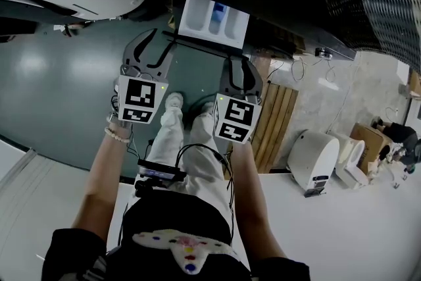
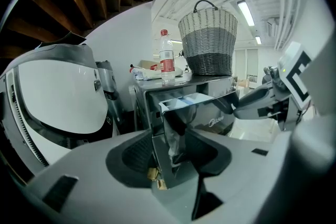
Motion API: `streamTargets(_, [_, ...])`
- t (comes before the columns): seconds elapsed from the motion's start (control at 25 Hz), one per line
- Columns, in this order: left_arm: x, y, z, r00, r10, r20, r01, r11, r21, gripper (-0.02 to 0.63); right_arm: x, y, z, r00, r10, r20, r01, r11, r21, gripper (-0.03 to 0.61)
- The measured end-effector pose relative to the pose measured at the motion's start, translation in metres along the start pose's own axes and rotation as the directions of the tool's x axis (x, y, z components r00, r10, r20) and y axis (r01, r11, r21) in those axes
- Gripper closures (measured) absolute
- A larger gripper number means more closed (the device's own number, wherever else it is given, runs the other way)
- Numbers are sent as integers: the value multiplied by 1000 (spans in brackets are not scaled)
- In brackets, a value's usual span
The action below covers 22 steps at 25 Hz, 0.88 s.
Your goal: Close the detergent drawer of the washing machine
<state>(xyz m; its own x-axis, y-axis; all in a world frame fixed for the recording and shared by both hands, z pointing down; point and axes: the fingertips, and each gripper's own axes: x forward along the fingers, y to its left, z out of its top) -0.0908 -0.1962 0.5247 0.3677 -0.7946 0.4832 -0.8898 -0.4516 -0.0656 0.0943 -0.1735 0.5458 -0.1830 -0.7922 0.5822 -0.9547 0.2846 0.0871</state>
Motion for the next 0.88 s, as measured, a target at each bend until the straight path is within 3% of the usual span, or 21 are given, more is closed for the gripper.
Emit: streamTargets(0.88, [30,18,17,1000,23,16,-23,1000,0,419,31,-11,23,1000,-15,11,15,1000,-27,436])
